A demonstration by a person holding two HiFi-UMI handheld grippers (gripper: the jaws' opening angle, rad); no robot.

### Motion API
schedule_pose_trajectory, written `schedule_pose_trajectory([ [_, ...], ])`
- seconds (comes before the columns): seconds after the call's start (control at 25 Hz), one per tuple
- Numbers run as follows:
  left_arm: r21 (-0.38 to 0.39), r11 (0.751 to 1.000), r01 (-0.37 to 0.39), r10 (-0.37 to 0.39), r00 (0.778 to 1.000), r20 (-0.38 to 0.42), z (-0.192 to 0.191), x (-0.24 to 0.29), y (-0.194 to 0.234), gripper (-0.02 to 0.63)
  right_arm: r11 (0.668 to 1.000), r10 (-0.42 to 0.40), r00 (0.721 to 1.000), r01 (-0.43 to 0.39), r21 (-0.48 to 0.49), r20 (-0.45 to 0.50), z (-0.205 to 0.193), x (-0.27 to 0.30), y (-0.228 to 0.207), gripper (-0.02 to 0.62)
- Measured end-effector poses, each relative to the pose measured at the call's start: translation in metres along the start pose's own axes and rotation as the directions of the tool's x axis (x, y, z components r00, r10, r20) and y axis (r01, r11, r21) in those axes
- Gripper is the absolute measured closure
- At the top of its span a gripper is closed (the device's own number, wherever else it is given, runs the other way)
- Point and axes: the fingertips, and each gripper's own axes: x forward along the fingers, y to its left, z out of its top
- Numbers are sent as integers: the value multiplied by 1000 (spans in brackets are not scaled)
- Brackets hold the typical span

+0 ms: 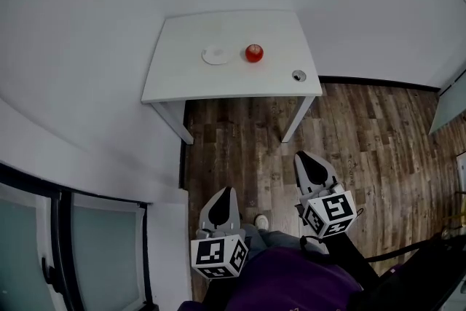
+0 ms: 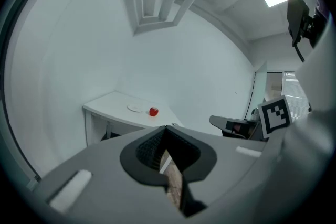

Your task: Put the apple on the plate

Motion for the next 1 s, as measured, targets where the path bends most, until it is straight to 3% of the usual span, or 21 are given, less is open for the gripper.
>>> schedule_pose_trajectory([
  [0.48, -8, 998, 55, -55, 998, -14, 27, 80, 14, 601, 1000, -29, 999, 29, 7, -23, 6, 60, -37, 583],
  [1.0, 41, 995, 91, -90, 996, -20, 88, 174, 97, 601, 997, -75, 997, 75, 26, -19, 34, 192, -40, 583],
])
